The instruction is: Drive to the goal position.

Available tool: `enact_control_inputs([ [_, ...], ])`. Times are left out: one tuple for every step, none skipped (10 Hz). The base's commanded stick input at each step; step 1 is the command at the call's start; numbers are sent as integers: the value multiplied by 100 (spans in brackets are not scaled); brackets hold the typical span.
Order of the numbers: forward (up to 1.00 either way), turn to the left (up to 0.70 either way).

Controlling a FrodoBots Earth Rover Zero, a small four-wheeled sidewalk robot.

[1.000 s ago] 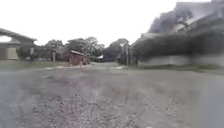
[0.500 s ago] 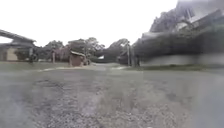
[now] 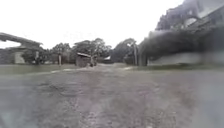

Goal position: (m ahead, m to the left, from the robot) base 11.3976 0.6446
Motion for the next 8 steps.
enact_control_inputs([
  [70,0],
  [70,0],
  [70,0],
  [70,0],
  [70,0],
  [70,0],
  [70,0],
  [70,0],
])
